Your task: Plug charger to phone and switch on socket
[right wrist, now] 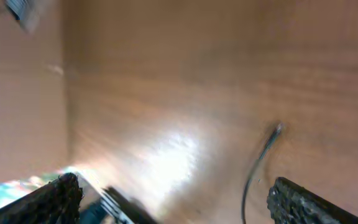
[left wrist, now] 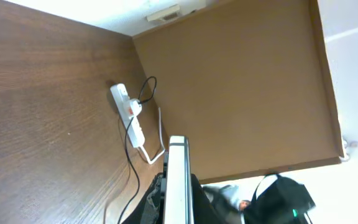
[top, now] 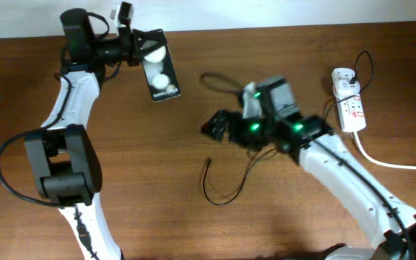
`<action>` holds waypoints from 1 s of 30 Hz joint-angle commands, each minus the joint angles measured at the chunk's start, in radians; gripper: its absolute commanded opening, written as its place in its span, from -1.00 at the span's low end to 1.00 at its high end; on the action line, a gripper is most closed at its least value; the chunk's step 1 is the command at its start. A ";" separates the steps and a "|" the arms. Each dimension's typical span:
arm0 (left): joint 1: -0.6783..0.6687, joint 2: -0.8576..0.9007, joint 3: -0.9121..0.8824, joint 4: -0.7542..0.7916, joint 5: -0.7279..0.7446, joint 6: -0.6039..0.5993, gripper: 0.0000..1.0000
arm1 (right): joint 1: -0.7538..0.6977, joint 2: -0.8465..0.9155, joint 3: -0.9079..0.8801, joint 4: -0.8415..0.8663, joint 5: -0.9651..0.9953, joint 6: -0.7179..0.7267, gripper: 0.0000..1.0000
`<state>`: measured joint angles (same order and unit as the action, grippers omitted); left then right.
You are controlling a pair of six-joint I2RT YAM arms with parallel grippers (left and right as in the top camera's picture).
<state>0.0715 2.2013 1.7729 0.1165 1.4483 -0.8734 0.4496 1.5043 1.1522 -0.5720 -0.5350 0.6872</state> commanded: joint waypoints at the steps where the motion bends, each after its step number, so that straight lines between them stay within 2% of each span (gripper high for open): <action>1: 0.023 0.003 0.009 0.005 0.023 0.016 -1.00 | 0.113 -0.009 0.008 -0.083 0.286 0.092 0.97; 3: 0.024 0.003 0.009 0.006 0.022 0.016 -1.00 | 0.166 0.012 0.008 -0.128 0.375 0.189 0.99; 6: 0.024 0.003 0.009 0.006 0.023 0.016 -1.00 | 0.194 0.102 0.008 -0.139 0.383 0.254 1.00; 10: 0.027 0.003 0.009 0.006 0.022 0.016 -1.00 | 0.199 0.263 0.013 -0.127 0.313 0.258 0.93; 15: 0.069 0.003 0.009 0.006 0.014 0.016 -1.00 | 0.200 0.295 0.045 -0.129 0.312 0.288 0.83; 19: 0.104 0.003 0.009 0.006 0.014 0.016 -1.00 | 0.214 0.362 0.162 -0.252 0.364 0.291 0.74; 23: 0.125 0.003 0.009 0.005 0.016 0.016 -1.00 | 0.257 0.467 0.308 -0.394 0.428 0.317 0.74; 29: 0.125 0.003 0.009 0.005 0.023 0.016 -1.00 | 0.257 0.542 0.309 -0.391 0.447 0.369 0.72; 30: 0.125 0.003 0.009 0.005 0.023 0.016 -1.00 | 0.257 0.558 0.309 -0.383 0.447 0.370 0.66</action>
<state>0.1925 2.2013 1.7729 0.1165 1.4494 -0.8703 0.7021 2.0293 1.4441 -0.9630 -0.1154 1.0367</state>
